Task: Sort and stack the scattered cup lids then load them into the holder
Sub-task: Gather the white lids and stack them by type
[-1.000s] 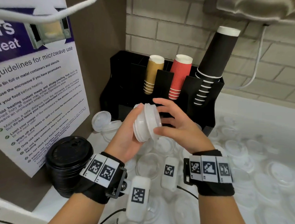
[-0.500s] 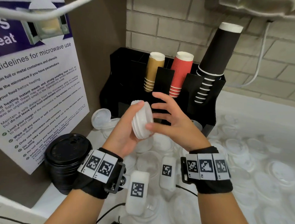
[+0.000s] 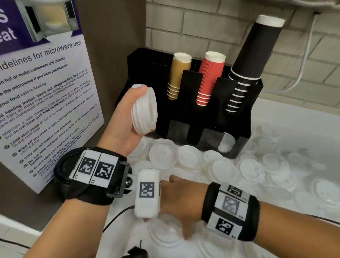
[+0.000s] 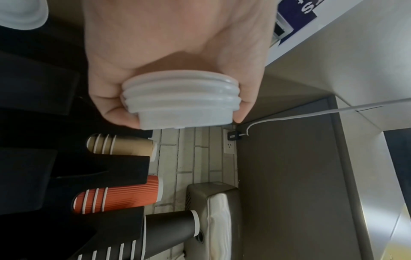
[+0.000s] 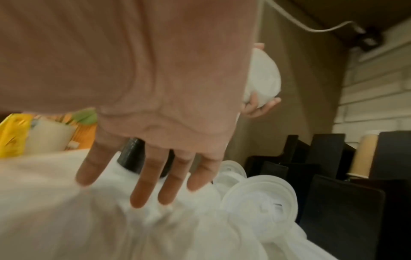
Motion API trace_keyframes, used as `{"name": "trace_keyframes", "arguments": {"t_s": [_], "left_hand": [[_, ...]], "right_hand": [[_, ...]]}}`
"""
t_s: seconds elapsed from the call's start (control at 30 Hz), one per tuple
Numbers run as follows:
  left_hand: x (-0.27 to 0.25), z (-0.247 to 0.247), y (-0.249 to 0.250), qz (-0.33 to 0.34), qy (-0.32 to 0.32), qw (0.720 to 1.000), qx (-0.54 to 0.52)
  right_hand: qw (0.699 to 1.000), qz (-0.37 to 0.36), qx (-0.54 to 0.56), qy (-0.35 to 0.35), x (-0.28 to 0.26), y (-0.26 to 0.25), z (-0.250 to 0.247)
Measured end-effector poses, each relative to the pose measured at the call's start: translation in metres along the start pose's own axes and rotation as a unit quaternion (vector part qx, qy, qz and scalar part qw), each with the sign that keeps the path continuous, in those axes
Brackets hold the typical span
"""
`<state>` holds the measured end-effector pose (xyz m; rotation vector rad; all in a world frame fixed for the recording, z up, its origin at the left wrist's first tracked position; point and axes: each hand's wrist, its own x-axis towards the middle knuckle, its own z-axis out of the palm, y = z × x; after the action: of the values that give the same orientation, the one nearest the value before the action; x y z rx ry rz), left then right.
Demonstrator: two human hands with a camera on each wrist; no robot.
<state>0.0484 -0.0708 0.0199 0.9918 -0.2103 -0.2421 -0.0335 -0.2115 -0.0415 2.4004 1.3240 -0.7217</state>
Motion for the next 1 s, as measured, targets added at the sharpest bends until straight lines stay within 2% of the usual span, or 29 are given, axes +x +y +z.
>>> {"name": "trace_keyframes", "arguments": {"t_s": [0.1,0.23,0.3,0.37,0.5,0.57,0.63,0.7,0.73,0.83,1.0], "left_hand": [[0.0,0.0,0.002,-0.005,-0.002,1.0,-0.002],[0.001,0.001,0.005,-0.011,-0.001,1.0,0.01],[0.0,0.001,0.008,-0.009,0.002,1.0,0.017],[0.0,-0.001,0.011,0.0,0.005,1.0,0.021],[-0.005,-0.006,0.017,0.015,0.005,0.999,0.047],[-0.008,-0.006,0.016,0.01,-0.009,0.999,0.053],[-0.012,-0.003,0.012,-0.005,-0.033,0.998,0.048],[-0.017,0.001,0.006,-0.03,-0.068,0.997,0.036],[-0.019,0.003,0.003,-0.041,-0.081,0.995,0.037],[-0.019,0.008,0.0,-0.058,-0.079,0.994,0.053],[-0.017,0.01,-0.001,-0.055,-0.052,0.996,0.037]], "right_hand": [[0.999,-0.002,-0.053,0.005,0.002,-0.002,0.008],[0.998,0.004,-0.053,0.017,0.004,-0.005,0.009],[0.999,0.007,0.01,0.039,-0.001,-0.003,0.004],[0.99,0.021,0.119,0.077,-0.012,0.003,-0.006],[0.932,0.065,0.305,0.187,-0.044,0.031,-0.026],[0.894,0.117,0.342,0.266,-0.058,0.048,-0.034],[0.84,0.149,0.375,0.361,-0.066,0.06,-0.044],[0.78,0.137,0.426,0.437,-0.066,0.064,-0.054],[0.763,0.127,0.435,0.461,-0.064,0.063,-0.058],[0.75,0.104,0.431,0.491,-0.054,0.06,-0.065],[0.74,0.089,0.439,0.502,-0.043,0.059,-0.069]]}}
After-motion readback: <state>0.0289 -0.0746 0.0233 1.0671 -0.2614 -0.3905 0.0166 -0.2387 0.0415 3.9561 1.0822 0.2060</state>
